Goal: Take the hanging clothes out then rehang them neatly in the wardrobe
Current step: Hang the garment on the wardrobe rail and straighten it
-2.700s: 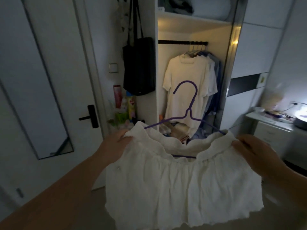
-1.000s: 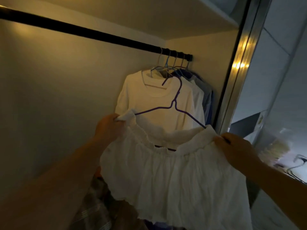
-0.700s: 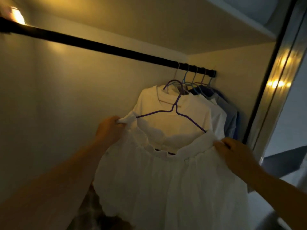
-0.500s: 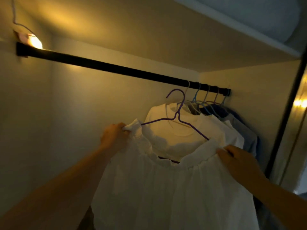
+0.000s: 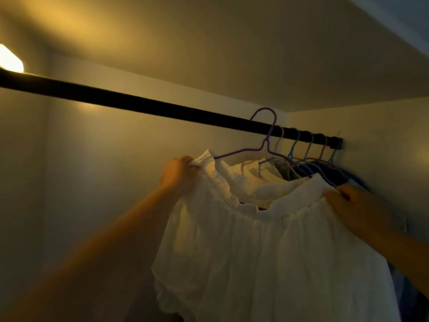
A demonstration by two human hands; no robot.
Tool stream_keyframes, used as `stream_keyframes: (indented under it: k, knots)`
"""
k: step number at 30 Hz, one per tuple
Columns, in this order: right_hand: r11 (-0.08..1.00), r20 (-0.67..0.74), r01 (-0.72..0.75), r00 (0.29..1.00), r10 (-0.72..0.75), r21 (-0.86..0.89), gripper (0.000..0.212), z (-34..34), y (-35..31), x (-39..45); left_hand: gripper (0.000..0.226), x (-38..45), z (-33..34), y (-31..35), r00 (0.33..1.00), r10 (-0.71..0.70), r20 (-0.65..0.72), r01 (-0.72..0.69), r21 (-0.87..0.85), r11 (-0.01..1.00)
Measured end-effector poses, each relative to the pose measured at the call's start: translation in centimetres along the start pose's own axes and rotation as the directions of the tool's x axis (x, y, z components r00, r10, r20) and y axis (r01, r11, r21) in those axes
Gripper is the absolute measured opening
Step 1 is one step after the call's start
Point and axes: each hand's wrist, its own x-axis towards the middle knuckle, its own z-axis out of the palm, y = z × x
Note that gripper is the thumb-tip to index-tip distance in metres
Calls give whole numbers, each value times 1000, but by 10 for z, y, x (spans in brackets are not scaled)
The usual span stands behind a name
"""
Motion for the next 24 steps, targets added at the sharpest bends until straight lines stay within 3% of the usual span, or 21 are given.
stream_keyframes:
  k: [11,24]
  knots:
    - [996,-70,-43,997,38,-80,32,22,-8,25,23,61,47,-11,998,43,55,-39,-70,997]
    - [994,-14,-48,999,46,-100,34,45,-2,23,20,61,68,-31,990,22,142,4,-177,984]
